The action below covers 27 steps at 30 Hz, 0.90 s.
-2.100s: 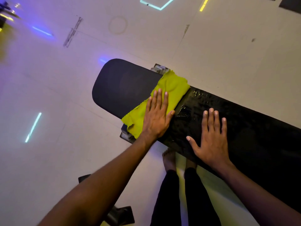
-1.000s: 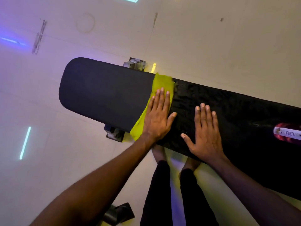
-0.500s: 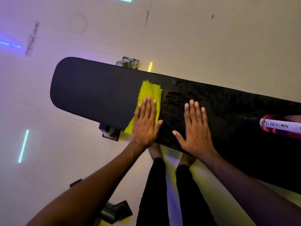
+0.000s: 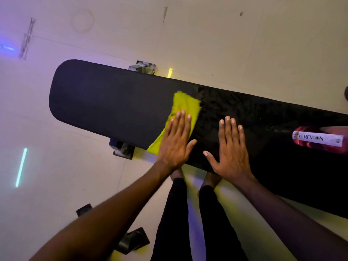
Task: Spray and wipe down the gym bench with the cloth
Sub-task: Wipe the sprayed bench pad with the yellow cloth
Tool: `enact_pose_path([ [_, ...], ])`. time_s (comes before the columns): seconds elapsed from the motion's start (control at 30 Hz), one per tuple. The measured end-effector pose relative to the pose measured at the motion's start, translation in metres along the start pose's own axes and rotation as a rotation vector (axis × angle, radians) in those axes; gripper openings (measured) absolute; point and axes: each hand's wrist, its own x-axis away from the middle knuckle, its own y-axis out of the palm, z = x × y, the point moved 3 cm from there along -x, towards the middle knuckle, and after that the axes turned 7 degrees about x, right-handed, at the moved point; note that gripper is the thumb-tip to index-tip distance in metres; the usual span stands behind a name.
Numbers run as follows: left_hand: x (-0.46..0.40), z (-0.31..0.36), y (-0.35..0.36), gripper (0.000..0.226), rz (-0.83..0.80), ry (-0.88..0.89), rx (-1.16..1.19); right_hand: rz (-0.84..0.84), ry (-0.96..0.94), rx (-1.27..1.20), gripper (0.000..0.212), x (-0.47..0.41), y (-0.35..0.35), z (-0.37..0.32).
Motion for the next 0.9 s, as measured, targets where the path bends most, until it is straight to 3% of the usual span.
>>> enact_pose_path([
  [0.1, -0.050, 0.008, -0.010, 0.069, -0.027, 0.223, -0.035, 0.020, 0.001, -0.009, 0.106, -0.001, 0.002, -0.001],
  [0.17, -0.078, -0.004, -0.021, 0.068, -0.042, 0.254, -0.069, 0.031, 0.006, -0.015, 0.105, 0.000, 0.004, 0.000],
  [0.3, -0.066, -0.023, -0.027, 0.070, 0.012, 0.061, -0.034, 0.029, 0.044, -0.042, 0.104, 0.003, 0.001, 0.009],
  [0.43, -0.020, 0.013, -0.004, 0.071, 0.033, -0.048, -0.029, 0.022, 0.084, -0.061, 0.105, 0.011, 0.000, 0.020],
  [0.57, -0.049, 0.051, 0.002, 0.070, -0.030, 0.164, -0.017, 0.013, 0.087, -0.042, 0.105, 0.017, 0.001, 0.023],
  [0.67, -0.091, 0.037, -0.012, 0.066, -0.053, 0.279, -0.084, 0.004, 0.086, -0.034, 0.105, 0.021, 0.003, 0.024],
  [0.8, -0.073, 0.012, -0.016, 0.067, 0.007, 0.091, -0.072, 0.008, 0.112, -0.049, 0.105, 0.030, 0.003, 0.034],
  [0.9, -0.027, 0.035, -0.002, 0.070, 0.042, -0.108, -0.009, -0.001, 0.125, -0.041, 0.105, 0.038, 0.002, 0.042],
])
